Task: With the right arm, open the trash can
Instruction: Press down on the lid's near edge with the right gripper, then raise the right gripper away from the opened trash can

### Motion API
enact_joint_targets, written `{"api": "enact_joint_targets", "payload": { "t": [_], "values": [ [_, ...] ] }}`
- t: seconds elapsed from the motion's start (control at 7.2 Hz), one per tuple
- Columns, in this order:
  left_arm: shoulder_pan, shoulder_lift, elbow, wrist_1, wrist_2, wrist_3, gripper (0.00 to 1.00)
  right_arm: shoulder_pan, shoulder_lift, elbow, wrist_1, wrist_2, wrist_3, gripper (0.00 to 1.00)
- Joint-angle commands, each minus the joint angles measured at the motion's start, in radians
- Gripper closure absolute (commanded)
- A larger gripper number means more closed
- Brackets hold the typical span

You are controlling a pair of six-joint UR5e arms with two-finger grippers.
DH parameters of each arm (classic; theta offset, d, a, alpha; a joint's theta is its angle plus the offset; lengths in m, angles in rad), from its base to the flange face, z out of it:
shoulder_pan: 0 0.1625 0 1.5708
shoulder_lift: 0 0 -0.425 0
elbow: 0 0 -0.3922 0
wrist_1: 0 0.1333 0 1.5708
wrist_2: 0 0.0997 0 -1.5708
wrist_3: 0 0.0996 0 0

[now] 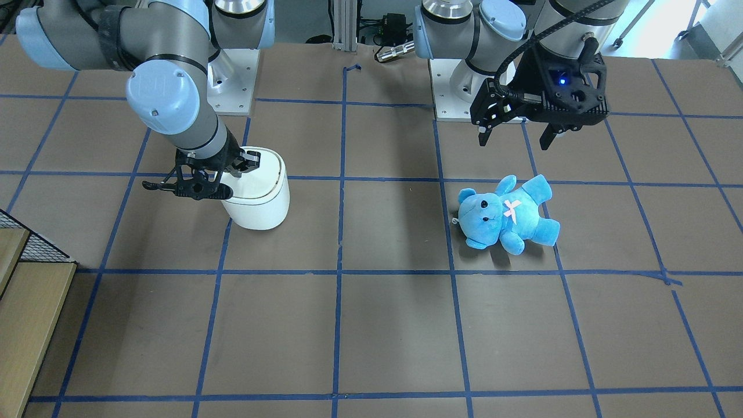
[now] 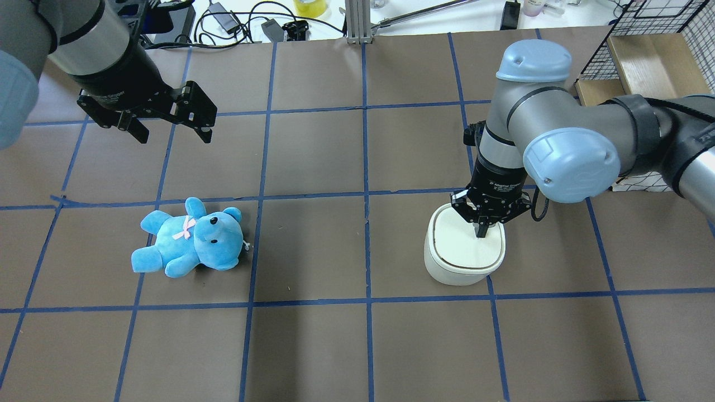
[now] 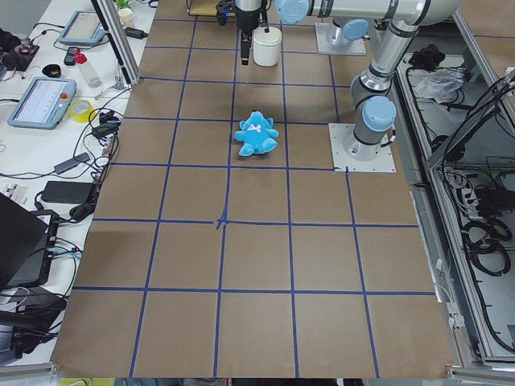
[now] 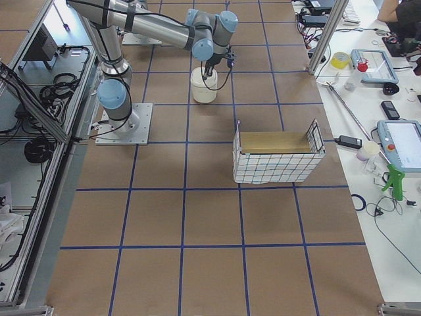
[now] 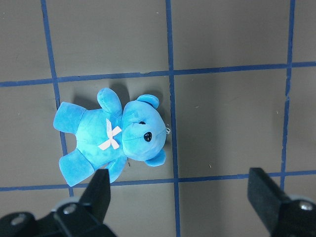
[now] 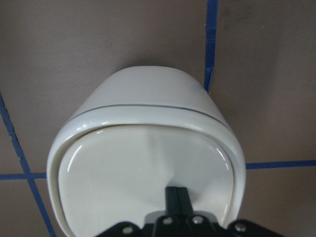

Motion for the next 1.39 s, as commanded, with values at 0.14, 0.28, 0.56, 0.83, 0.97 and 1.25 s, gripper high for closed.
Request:
{"api": "enact_joint_targets", "payload": {
  "t": [0.14,0.28,0.56,0.83,0.97,1.25],
  "values": [
    [0.0,0.0,0.0,0.0,0.0,0.0,0.0,0.003,-0.012,-0.185,0.225,0.012,0.078,1.0],
    [0.0,0.0,0.0,0.0,0.0,0.0,0.0,0.003,-0.013,-0.232,0.272,0.014,0.076,1.0],
    [0.0,0.0,0.0,0.0,0.0,0.0,0.0,0.002,-0.054,-0.28,0.263,-0.002,0.063,0.57],
    [0.0,0.0,0.0,0.0,0.0,0.0,0.0,-0.003,-0.058,-0.339,0.137,-0.051,-0.015,0.01],
    [0.0,0.0,0.0,0.0,0.0,0.0,0.0,-0.009,-0.056,-0.34,0.097,-0.06,-0.099,0.0],
    [0.0,0.0,0.0,0.0,0.002,0.0,0.0,-0.031,-0.056,-0.34,0.075,-0.053,-0.129,0.0]
  ]
}}
